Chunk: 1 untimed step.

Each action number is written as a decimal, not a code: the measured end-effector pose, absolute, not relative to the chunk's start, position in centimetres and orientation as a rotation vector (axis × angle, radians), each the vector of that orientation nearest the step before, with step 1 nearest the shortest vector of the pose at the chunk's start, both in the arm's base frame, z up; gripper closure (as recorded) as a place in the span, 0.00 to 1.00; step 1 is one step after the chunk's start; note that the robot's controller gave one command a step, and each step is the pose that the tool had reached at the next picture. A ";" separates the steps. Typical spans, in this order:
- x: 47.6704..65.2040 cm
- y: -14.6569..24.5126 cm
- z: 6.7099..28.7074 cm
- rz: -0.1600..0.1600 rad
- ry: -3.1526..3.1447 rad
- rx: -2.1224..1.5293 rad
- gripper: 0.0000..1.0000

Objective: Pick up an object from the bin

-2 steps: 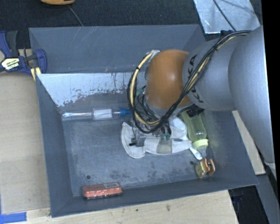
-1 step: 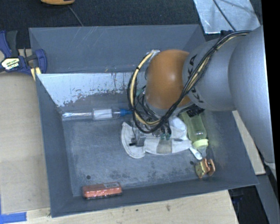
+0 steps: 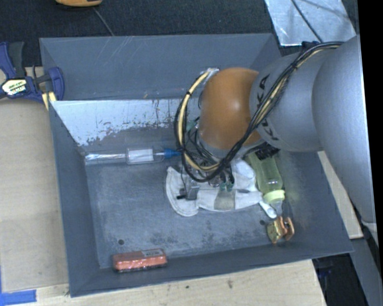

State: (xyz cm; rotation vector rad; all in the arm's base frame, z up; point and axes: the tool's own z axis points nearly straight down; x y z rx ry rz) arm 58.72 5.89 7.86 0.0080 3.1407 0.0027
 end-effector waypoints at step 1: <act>58.7 5.9 7.9 0.003 3.141 0.009 1.00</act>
Offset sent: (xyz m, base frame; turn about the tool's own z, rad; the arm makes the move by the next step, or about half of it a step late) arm 0.0000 0.0000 0.0000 0.0000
